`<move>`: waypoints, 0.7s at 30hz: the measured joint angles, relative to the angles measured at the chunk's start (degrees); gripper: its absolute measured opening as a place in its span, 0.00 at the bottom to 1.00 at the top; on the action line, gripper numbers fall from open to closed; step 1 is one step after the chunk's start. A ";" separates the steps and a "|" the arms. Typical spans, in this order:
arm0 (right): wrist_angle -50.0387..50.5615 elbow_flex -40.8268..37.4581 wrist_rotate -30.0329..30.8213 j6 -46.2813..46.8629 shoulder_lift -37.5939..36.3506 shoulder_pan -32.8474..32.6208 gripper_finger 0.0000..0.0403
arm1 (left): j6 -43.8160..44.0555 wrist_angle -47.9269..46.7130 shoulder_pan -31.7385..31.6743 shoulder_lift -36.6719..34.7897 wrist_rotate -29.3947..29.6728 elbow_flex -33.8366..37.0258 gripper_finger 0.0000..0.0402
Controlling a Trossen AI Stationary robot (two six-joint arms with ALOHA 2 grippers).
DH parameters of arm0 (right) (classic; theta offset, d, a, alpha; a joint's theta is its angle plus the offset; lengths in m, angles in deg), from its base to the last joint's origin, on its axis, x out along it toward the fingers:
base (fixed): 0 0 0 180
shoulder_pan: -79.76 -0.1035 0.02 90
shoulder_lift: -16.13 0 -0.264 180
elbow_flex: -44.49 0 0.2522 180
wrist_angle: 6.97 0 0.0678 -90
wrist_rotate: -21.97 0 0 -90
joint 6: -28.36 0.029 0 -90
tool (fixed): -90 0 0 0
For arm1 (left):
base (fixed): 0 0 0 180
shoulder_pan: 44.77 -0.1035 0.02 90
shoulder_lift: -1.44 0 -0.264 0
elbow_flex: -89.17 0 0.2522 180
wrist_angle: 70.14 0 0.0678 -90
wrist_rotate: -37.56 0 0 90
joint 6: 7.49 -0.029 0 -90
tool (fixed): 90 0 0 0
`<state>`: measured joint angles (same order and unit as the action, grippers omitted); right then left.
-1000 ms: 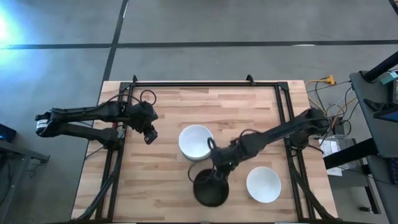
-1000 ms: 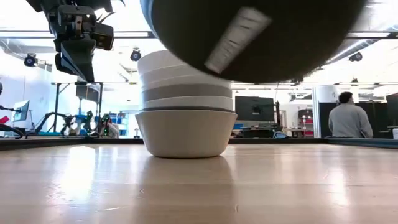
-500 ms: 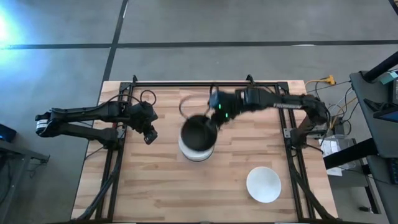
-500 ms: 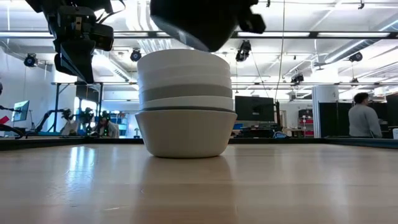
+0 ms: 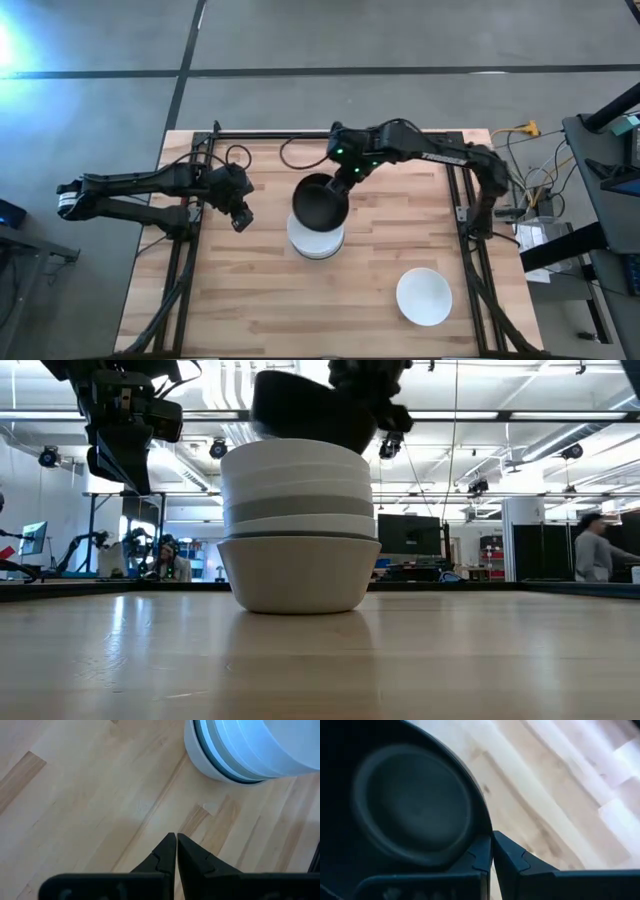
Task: Nest bowls inside each other
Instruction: Stack the black bowl on top of the white bowl
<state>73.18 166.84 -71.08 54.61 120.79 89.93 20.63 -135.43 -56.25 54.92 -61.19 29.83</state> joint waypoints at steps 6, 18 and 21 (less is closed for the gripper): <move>5.96 7.37 -2.86 -3.44 7.67 -0.53 0.02 | 0.00 0.00 0.00 0.00 0.00 0.00 0.00; 14.08 20.77 -6.38 -9.97 21.26 -2.42 0.02 | 0.07 0.00 0.00 0.00 0.02 0.04 0.00; 16.12 22.63 -6.33 -10.57 23.77 -2.82 0.02 | 0.07 -0.02 0.00 0.00 0.02 0.04 0.00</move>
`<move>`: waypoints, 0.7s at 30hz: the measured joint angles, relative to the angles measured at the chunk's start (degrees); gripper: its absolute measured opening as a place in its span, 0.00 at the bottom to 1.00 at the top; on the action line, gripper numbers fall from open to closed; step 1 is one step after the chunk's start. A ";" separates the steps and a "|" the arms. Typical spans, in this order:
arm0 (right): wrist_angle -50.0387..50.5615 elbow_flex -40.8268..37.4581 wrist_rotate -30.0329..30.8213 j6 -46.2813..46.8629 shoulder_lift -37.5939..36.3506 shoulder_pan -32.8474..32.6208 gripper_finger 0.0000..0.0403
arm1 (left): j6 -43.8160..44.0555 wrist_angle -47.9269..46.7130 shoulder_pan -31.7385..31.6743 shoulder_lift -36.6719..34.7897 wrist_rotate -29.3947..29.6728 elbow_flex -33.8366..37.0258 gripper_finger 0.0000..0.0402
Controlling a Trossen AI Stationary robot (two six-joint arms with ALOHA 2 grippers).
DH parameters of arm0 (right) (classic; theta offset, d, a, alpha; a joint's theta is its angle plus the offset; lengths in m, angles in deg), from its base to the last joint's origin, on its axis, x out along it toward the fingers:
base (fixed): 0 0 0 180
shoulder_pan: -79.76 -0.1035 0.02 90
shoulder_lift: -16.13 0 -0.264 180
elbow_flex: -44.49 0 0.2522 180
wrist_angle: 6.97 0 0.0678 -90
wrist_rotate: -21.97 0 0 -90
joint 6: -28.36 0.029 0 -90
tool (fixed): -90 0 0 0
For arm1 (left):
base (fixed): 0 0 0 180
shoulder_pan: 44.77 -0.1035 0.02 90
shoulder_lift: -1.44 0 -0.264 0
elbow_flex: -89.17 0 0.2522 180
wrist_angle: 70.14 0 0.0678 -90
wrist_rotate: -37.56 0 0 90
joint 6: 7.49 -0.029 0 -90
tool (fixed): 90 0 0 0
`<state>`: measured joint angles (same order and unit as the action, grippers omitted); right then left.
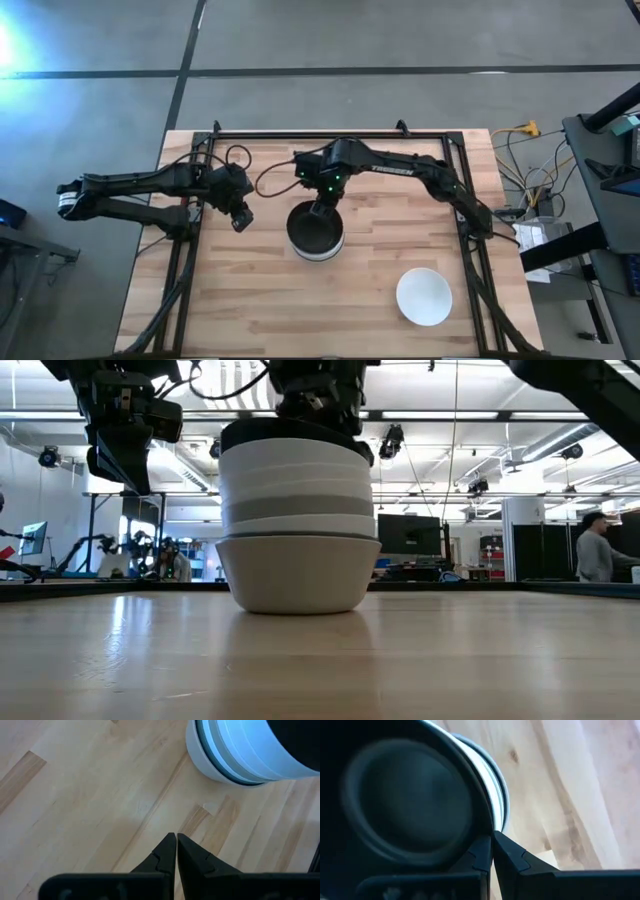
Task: Nest bowls inside each other
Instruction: Stack the black bowl on top of the white bowl
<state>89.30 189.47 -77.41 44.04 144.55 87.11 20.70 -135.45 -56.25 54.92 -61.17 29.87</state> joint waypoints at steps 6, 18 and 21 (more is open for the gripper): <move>1.61 0.88 -0.27 -0.55 1.59 -0.84 0.03 | -0.02 0.01 0.00 0.00 0.00 0.00 0.00; 0.30 3.59 0.24 0.76 -2.26 -1.32 0.24 | -0.07 0.00 0.00 0.00 0.00 0.00 0.00; -2.84 3.63 0.21 0.49 -3.75 -2.29 0.27 | -0.09 0.02 0.00 0.00 0.00 0.10 0.00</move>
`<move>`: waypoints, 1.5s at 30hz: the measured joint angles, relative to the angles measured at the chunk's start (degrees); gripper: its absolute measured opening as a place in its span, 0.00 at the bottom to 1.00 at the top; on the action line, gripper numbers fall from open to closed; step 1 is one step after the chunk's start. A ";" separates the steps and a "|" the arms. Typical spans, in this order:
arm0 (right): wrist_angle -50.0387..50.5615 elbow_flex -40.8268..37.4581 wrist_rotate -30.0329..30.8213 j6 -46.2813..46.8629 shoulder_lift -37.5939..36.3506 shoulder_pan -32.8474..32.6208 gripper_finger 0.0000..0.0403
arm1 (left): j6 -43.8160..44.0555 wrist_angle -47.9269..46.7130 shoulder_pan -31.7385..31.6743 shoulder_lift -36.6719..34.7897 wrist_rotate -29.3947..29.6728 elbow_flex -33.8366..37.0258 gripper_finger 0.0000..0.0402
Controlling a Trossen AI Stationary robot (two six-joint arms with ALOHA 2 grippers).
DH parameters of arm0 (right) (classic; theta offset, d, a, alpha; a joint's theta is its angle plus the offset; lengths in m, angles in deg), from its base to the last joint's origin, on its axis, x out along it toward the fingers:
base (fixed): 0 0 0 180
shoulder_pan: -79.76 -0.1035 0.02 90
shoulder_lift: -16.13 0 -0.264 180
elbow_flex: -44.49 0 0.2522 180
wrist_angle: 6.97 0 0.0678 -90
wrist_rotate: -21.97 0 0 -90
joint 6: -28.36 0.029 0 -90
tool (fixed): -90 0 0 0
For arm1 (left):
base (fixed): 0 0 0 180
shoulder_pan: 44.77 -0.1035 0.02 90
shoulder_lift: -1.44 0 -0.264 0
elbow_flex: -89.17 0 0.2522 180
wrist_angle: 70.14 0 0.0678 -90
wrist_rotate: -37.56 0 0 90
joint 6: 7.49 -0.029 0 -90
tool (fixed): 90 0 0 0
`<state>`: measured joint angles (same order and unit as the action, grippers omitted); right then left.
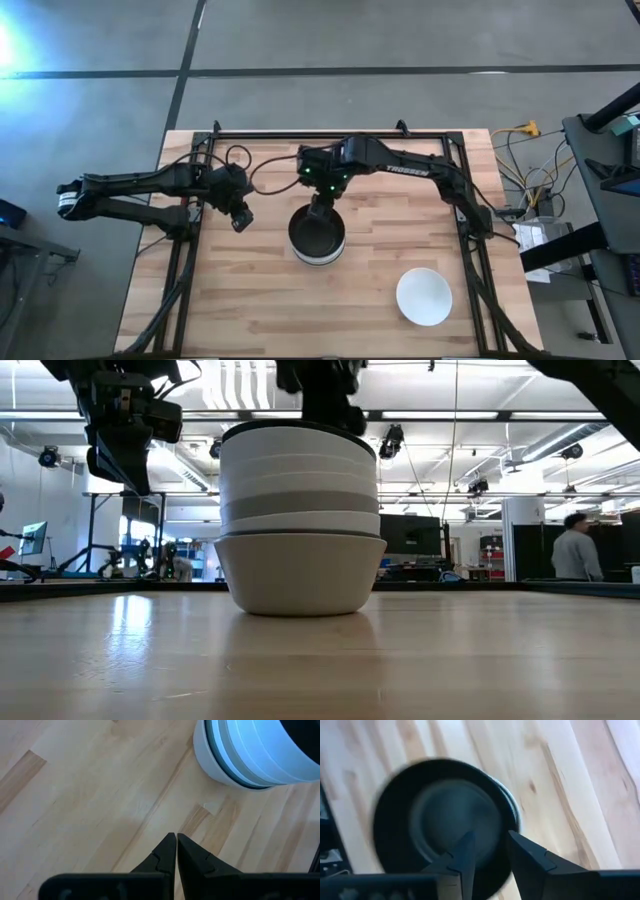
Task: Nest bowls inside each other
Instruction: Stack the black bowl on top of the white bowl
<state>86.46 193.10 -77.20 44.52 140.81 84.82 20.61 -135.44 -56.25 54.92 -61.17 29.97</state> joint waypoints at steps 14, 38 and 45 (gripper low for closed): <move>-8.85 -0.07 0.03 -4.50 4.40 -5.89 0.03 | 0.87 -5.39 0.02 -1.36 5.67 0.19 0.00; -15.75 -11.36 3.19 -2.68 5.75 -9.18 0.02 | 9.75 -2.03 -0.02 -38.63 25.73 0.08 0.00; -17.30 -10.04 3.21 -2.21 5.62 -9.15 0.02 | 10.62 -2.07 -0.02 -39.48 25.96 0.10 0.00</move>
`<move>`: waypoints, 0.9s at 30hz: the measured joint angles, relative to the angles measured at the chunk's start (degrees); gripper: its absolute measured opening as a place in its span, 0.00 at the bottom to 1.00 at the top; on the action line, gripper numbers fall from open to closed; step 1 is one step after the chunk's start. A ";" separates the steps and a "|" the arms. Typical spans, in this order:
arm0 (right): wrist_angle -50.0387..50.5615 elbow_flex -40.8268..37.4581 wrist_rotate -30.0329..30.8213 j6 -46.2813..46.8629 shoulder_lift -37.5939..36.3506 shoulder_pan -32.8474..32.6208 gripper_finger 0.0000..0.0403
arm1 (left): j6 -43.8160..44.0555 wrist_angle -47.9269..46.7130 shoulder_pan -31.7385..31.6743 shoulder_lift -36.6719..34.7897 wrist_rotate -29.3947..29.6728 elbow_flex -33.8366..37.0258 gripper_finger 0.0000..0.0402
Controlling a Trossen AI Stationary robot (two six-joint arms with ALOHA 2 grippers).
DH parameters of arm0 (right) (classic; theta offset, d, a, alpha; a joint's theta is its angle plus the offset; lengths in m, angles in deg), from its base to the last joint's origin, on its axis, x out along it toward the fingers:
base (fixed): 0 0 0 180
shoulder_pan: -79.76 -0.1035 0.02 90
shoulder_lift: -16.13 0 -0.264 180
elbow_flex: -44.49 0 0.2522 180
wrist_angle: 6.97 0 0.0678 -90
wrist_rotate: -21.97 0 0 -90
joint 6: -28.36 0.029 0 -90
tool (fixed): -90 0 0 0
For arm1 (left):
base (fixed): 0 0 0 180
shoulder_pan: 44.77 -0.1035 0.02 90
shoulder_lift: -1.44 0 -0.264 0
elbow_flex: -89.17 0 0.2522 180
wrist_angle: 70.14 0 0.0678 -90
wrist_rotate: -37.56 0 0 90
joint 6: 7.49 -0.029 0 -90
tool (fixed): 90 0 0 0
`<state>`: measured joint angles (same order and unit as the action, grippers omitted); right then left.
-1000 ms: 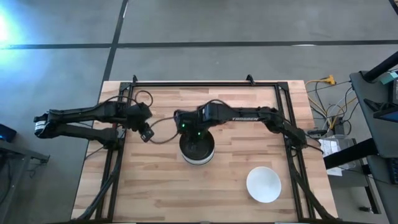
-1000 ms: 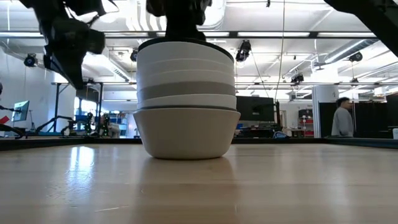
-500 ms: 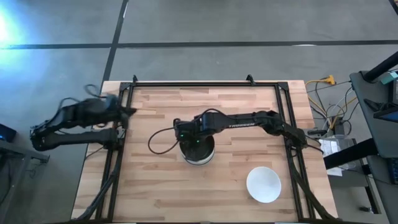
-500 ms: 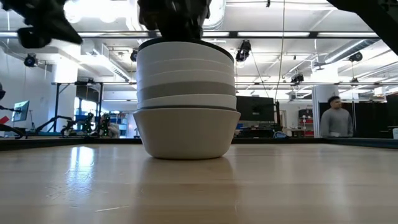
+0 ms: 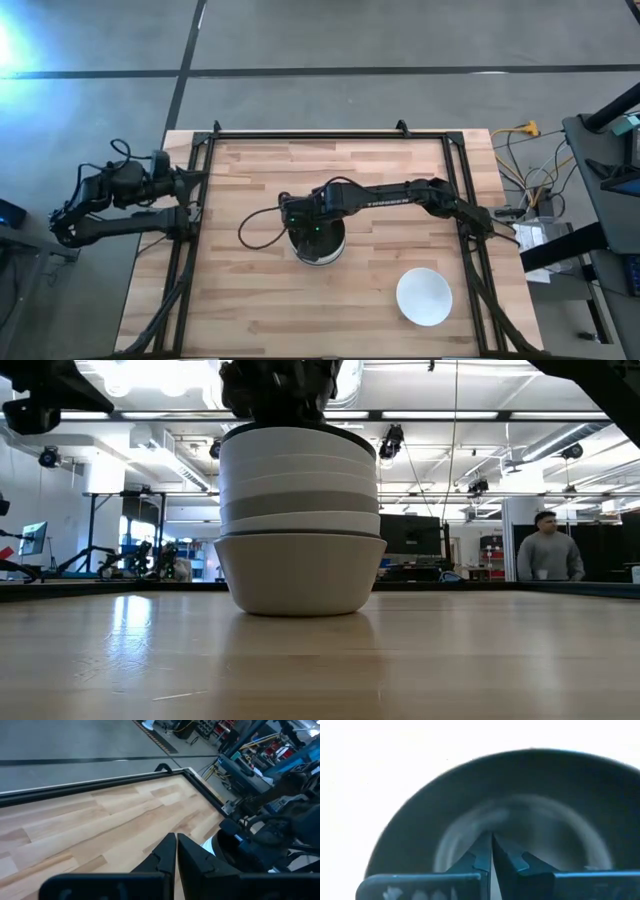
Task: Nest bowls inside each other
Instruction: Stack the black bowl on top of the white bowl, then stack the white bowl on top of the other white bowl
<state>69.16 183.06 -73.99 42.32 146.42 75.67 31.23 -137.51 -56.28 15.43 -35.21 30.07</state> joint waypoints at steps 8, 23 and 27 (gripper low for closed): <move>-2.28 0.20 1.54 0.55 1.46 0.75 0.02 | 0.00 0.02 0.00 3.39 -0.33 0.37 0.00; 7.45 3.00 9.51 5.55 -8.90 0.28 0.02 | -0.24 0.05 0.00 7.40 -0.94 0.48 0.00; 16.20 2.06 11.87 7.56 -14.17 -0.96 0.02 | -0.32 0.04 -0.02 7.35 -0.94 0.58 0.00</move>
<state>85.37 185.12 -62.11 49.87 132.26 74.72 30.92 -137.47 -56.29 22.79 -36.15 30.66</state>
